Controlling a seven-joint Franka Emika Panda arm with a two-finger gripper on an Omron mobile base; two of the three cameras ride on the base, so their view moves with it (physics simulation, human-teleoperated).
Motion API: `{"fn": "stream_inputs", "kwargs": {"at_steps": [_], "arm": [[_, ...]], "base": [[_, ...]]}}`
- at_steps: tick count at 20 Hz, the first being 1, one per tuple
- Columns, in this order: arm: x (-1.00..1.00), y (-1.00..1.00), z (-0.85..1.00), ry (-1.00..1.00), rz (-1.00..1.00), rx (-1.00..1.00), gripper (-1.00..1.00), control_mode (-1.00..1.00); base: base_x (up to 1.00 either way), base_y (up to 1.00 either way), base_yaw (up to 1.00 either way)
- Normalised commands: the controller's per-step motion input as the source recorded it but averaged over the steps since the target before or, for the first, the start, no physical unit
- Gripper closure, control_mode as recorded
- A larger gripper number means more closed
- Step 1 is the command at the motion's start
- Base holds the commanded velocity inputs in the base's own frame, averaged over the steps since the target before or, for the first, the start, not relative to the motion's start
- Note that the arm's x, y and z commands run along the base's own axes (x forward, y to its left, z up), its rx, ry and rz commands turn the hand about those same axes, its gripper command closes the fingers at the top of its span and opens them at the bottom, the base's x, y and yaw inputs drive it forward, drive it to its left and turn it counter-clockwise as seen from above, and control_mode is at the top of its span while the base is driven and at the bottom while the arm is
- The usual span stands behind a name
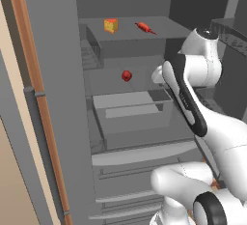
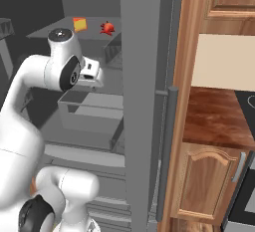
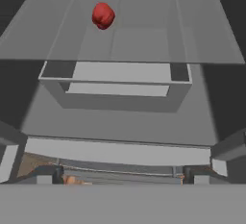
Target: Take the cheese, fish, and bell pepper from the fridge and place them on the plate on the dining counter to create an appetizer plate.
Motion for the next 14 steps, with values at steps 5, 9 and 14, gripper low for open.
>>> {"fn": "stream_inputs", "kwargs": {"at_steps": [5, 9, 14], "arm": [[-0.03, 0.18, 0.42, -0.22, 0.00, -0.07, -1.00, -1.00], [0.00, 0.18, 0.48, -0.15, 0.00, -0.08, -1.00, -1.00], [0.00, 0.16, 0.50, -0.15, 0.00, -0.07, -1.00, -1.00]], "base": [[0.00, 0.00, 0.00], [0.00, 0.00, 0.00], [0.00, 0.00, 0.00]]}}
